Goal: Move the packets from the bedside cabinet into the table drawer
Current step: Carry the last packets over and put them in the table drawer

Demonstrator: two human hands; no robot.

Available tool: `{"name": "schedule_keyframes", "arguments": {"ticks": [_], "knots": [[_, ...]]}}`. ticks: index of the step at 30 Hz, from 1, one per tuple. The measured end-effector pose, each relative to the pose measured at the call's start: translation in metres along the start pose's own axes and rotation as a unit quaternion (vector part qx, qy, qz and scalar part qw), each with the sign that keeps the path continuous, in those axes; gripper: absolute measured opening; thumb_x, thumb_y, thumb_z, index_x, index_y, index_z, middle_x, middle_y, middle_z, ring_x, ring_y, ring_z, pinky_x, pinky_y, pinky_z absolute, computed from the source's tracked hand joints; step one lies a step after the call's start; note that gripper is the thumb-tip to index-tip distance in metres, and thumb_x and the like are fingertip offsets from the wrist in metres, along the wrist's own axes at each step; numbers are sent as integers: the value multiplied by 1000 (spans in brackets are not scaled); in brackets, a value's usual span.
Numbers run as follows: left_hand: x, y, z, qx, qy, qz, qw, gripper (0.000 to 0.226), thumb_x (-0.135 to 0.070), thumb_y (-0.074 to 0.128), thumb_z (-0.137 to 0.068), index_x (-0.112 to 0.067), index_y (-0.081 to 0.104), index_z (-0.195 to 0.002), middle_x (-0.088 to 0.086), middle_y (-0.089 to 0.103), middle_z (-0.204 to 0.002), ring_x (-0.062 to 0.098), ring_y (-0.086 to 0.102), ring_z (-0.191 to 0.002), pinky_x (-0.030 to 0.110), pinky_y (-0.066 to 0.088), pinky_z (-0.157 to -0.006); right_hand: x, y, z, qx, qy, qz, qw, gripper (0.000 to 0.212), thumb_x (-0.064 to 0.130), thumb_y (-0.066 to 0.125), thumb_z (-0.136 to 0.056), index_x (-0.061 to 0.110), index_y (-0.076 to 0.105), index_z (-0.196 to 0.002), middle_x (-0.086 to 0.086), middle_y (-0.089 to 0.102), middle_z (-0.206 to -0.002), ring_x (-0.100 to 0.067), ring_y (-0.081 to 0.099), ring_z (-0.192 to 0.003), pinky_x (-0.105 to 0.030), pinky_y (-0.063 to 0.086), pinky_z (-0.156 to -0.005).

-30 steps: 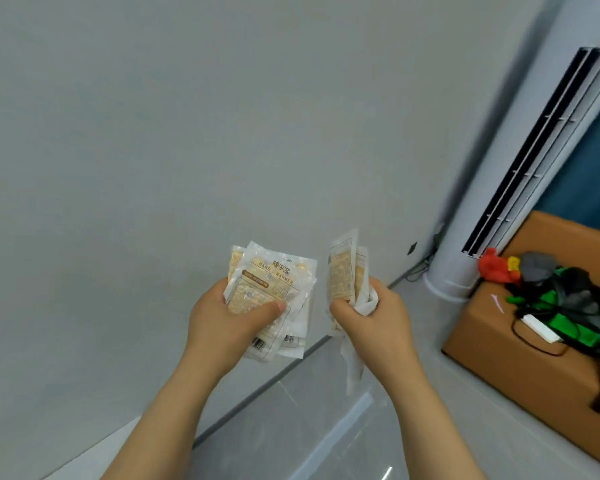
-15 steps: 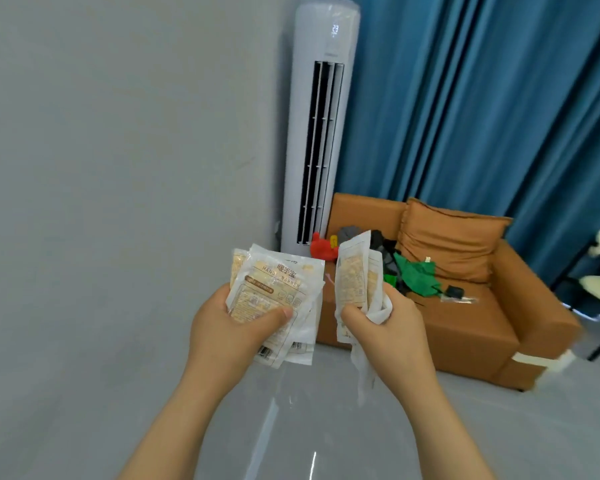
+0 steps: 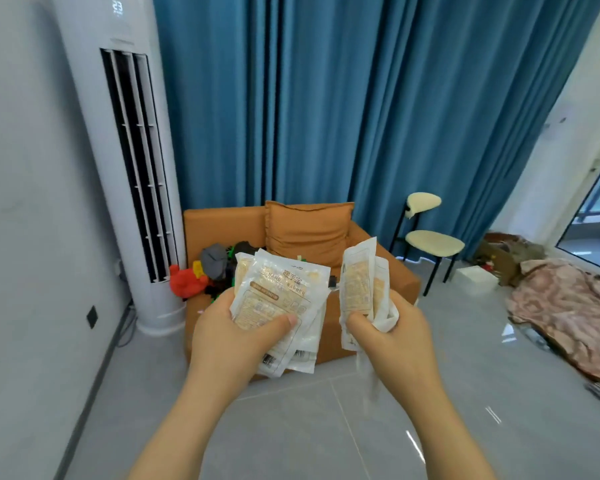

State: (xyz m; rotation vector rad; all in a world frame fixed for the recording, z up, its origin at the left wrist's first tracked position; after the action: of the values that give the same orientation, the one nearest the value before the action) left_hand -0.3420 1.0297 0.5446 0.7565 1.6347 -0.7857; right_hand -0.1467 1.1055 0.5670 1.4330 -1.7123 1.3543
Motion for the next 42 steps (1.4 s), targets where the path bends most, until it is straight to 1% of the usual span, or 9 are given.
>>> {"name": "schedule_keyframes", "arguments": {"ticks": [5,9,12,16,23,26,33,38,42], "knots": [[12,65,-57,82,10,14,996,31,-16,85,-66,-26,69,-90,-16,74,-85,2,69,-76,23,55,-62,-33,-28,-37,-63,47,23,997,5,7,64,-78,6,59,-79,-17,61,-79,-19,55,-64,-18,43,-50],[14,133,-88,149,13,21,989,30,-15,84,-66,-24,69,-90,-14,74,-85,1,69,-75,17,54,-58,-66,-66,-65,-122,80,44,988,11,8,64,-76,3,61,-86,-19,64,-84,-30,60,-70,-40,50,-56],[15,188,-109,177,20,16,984,31,-17,85,-65,-24,70,-91,-12,74,-86,3,70,-77,27,56,-66,-95,-99,-88,-157,96,50,982,5,9,64,-76,8,61,-81,-15,65,-79,-28,58,-68,-32,45,-55],[6,268,-133,209,39,19,977,30,-16,84,-66,-26,69,-90,-14,74,-85,0,69,-75,20,53,-62,-127,-153,-122,-186,91,38,977,10,7,63,-76,17,61,-75,-8,63,-72,-16,55,-63,-22,43,-52],[-19,416,-161,264,50,31,963,33,-20,85,-66,-26,69,-94,-15,74,-87,0,70,-77,14,51,-55,-181,-264,-176,-246,94,63,963,20,21,61,-68,4,57,-79,-21,59,-78,-22,51,-62,-34,42,-57],[-26,473,-170,287,56,30,956,33,-22,84,-66,-25,69,-94,-12,75,-87,2,70,-77,16,53,-57,-205,-310,-192,-284,98,83,950,17,9,62,-75,-3,58,-87,-24,61,-85,-38,56,-76,-32,42,-58],[-29,604,-186,362,53,42,930,38,-21,86,-64,-22,69,-97,-9,75,-88,7,71,-78,25,58,-62,-256,-387,-228,-329,117,100,932,17,6,62,-77,-3,59,-91,-21,61,-85,-33,54,-85,-35,50,-52],[-30,703,-209,422,55,55,903,38,-22,84,-66,-23,69,-101,-8,75,-92,10,72,-83,35,60,-71,-300,-443,-268,-368,125,138,911,14,6,62,-77,-4,58,-87,-22,61,-83,-33,55,-80,-24,42,-50],[-37,781,-237,449,57,75,889,35,-18,84,-66,-24,70,-98,-9,75,-89,6,71,-79,24,58,-63,-328,-486,-307,-399,142,165,891,10,9,62,-78,2,60,-84,-16,63,-82,-28,58,-76,-20,44,-49]]}}
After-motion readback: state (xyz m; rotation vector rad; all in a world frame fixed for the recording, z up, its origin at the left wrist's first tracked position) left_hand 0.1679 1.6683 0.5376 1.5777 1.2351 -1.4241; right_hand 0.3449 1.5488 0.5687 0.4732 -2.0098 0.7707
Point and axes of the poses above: each hand's wrist, its own z-axis away from the middle knuckle, its own y-axis out of the palm, x = y × z, the point moved 6 cm from there along -z, towards the middle knuckle
